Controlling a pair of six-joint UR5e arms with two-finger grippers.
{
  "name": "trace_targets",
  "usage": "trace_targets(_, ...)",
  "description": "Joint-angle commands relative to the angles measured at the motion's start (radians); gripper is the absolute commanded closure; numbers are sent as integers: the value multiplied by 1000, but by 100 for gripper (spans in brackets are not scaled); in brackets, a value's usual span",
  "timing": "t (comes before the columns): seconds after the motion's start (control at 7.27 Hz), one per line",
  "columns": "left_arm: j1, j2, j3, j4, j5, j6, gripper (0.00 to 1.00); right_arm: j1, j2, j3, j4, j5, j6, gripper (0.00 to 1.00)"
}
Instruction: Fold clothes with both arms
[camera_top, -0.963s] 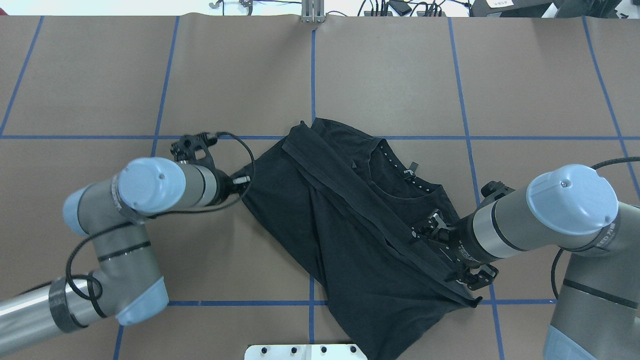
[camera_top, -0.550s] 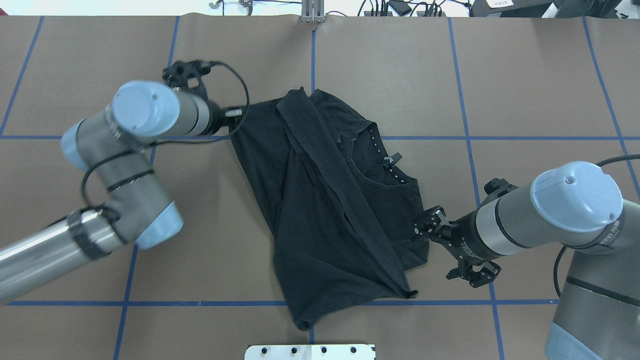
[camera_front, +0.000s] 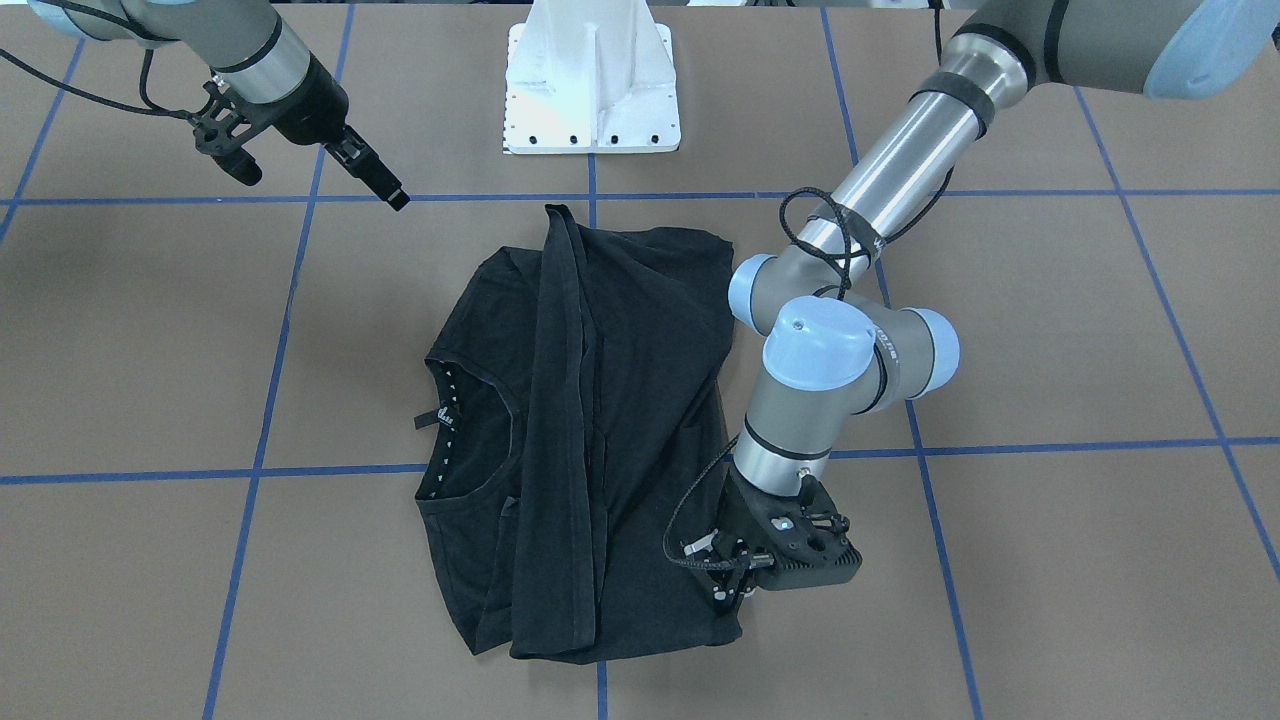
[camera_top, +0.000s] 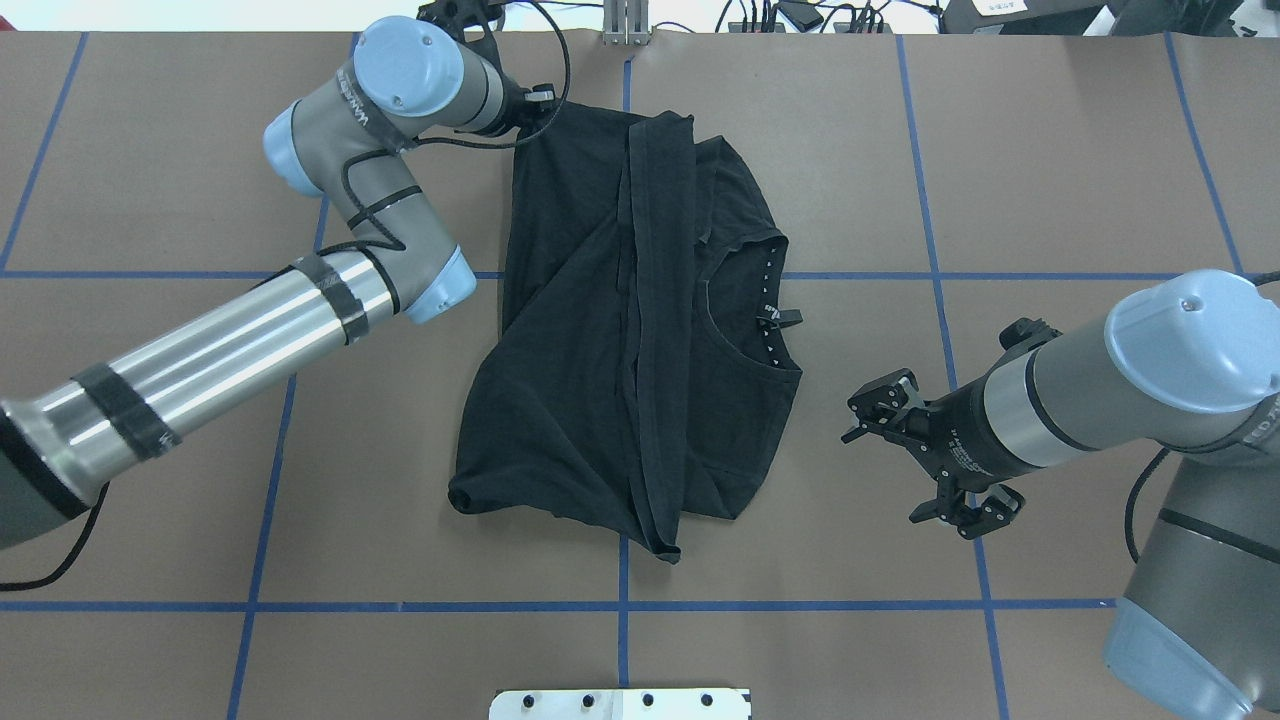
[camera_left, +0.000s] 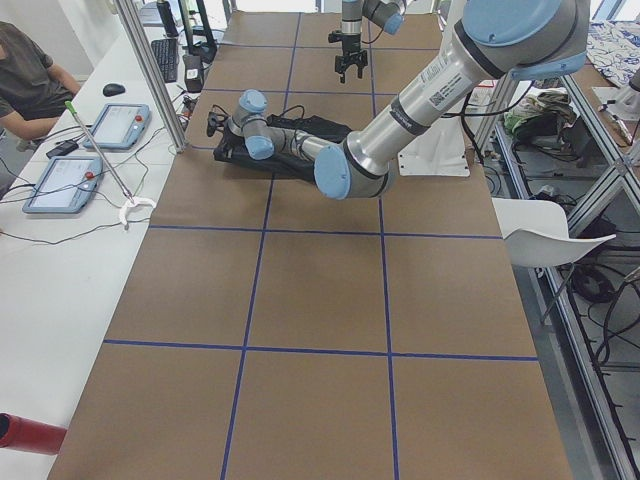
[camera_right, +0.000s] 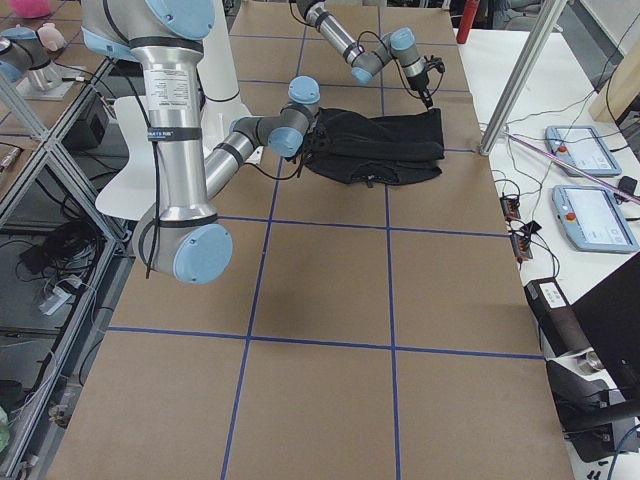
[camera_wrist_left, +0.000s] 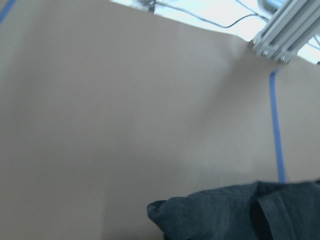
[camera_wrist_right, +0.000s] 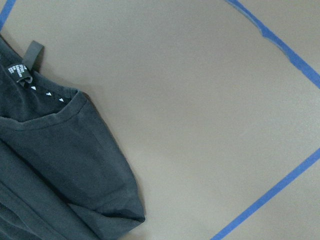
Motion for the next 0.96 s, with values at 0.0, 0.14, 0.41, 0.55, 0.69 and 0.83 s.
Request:
trace_targets(0.0, -36, -31, 12, -11, -12, 58, 31, 10, 21, -17, 2, -16, -12, 0)
trace_targets(0.14, -46, 10, -105, 57, -97, 58, 31, 38, 101, -67, 0, -64, -47, 0)
trace_targets(0.41, -43, 269, -497, 180, -179, 61, 31, 64, 215, -168, -32, -105, -209, 0)
trace_targets(0.55, -44, 358, -642, 235, -222, 61, 31, 96, 295, -240, -81, -105, -348, 0)
trace_targets(0.69, -44, 424, -744, 277, -225, 61, 31, 124, 428, -373, -128, -109, -425, 0)
trace_targets(0.83, -43, 479, -810, 294, -224, 59, 31, 142, 537, -488, -148, -112, -444, 0)
